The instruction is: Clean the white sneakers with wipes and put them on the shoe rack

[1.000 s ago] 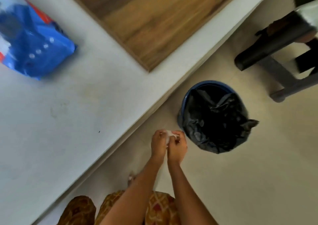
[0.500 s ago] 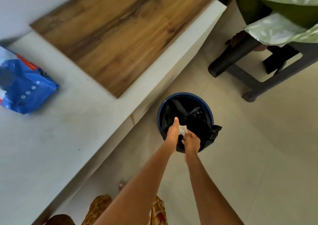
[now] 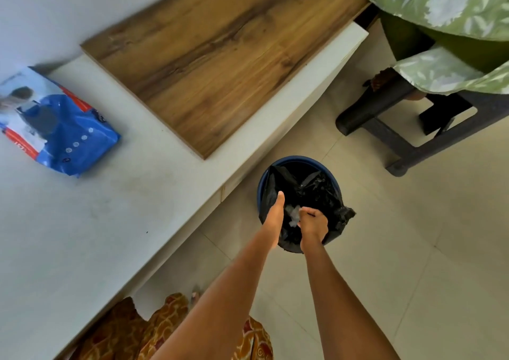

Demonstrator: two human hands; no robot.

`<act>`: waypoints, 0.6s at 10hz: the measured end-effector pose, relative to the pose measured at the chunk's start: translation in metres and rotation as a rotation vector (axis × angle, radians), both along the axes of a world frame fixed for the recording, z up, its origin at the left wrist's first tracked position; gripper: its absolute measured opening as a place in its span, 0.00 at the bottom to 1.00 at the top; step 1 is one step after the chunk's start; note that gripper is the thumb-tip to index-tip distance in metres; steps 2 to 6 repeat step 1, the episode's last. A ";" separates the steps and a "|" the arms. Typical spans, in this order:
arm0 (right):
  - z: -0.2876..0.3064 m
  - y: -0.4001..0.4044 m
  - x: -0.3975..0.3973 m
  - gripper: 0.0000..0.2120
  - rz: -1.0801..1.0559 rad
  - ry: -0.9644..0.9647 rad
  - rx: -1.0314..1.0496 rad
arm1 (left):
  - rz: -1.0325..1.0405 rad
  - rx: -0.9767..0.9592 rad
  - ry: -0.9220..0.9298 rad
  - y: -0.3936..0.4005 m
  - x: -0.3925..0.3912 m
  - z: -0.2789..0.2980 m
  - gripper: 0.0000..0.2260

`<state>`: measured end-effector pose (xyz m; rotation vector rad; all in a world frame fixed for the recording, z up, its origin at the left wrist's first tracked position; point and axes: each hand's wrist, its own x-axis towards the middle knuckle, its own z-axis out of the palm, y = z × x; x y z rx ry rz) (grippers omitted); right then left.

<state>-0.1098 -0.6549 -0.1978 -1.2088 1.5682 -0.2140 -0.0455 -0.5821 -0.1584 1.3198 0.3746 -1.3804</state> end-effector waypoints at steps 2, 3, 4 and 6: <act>0.028 0.034 0.009 0.08 0.015 -0.104 0.001 | 0.083 0.040 -0.044 0.020 0.006 0.017 0.24; 0.028 0.034 0.009 0.08 0.015 -0.104 0.001 | 0.083 0.040 -0.044 0.020 0.006 0.017 0.24; 0.028 0.034 0.009 0.08 0.015 -0.104 0.001 | 0.083 0.040 -0.044 0.020 0.006 0.017 0.24; 0.028 0.034 0.009 0.08 0.015 -0.104 0.001 | 0.083 0.040 -0.044 0.020 0.006 0.017 0.24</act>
